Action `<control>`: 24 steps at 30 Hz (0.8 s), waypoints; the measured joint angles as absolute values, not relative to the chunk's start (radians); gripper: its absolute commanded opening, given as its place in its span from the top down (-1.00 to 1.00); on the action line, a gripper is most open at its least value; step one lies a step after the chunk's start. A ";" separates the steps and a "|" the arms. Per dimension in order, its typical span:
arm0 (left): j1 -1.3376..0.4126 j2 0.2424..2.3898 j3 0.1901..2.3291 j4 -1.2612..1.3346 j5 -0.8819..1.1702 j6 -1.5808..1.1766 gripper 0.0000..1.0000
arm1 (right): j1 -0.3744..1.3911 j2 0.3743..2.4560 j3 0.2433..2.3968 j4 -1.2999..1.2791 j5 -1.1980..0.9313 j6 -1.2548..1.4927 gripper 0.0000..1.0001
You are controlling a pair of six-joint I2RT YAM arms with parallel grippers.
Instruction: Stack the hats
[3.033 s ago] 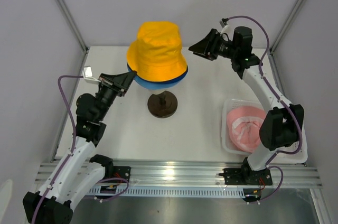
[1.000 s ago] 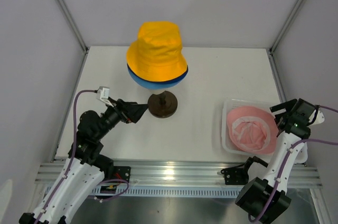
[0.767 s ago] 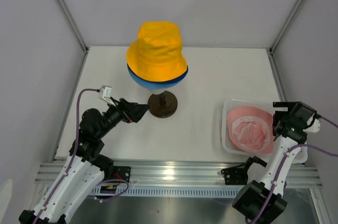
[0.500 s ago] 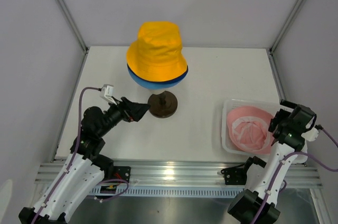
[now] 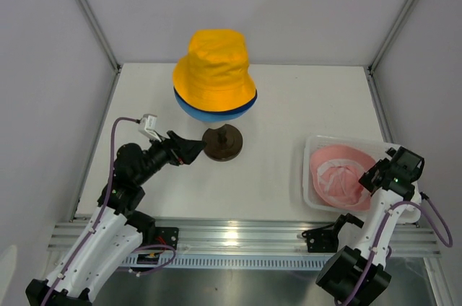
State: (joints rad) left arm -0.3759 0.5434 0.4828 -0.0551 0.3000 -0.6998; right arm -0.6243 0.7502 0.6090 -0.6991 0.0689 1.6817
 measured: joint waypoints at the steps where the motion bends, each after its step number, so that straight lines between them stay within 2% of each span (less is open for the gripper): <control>1: -0.376 0.544 0.483 -0.055 0.299 -0.700 -0.99 | -0.624 0.751 0.608 -0.706 0.072 1.702 -0.99; 9: -0.376 0.577 0.491 -0.051 0.294 -0.706 -0.99 | -0.624 0.750 0.560 -0.707 0.107 1.808 -0.96; 13: -0.376 0.582 0.492 -0.056 0.291 -0.706 -0.99 | -0.624 0.772 0.523 -0.695 0.155 1.829 -0.72; 15: -0.376 0.580 0.492 -0.056 0.290 -0.706 -0.99 | -0.624 0.782 0.505 -0.688 0.166 1.831 -0.41; 16: -0.376 0.579 0.492 -0.055 0.288 -0.706 -0.99 | -0.624 0.788 0.500 -0.683 0.171 1.834 -0.19; 17: -0.376 0.578 0.492 -0.056 0.286 -0.706 -0.99 | -0.624 0.790 0.495 -0.673 0.173 1.832 0.47; 19: -0.376 0.576 0.492 -0.056 0.282 -0.706 -0.99 | -0.624 0.791 0.492 -0.653 0.173 1.836 0.97; 24: -0.376 0.562 0.492 -0.068 0.265 -0.705 -0.99 | -0.624 0.791 0.492 -0.629 0.150 1.827 1.00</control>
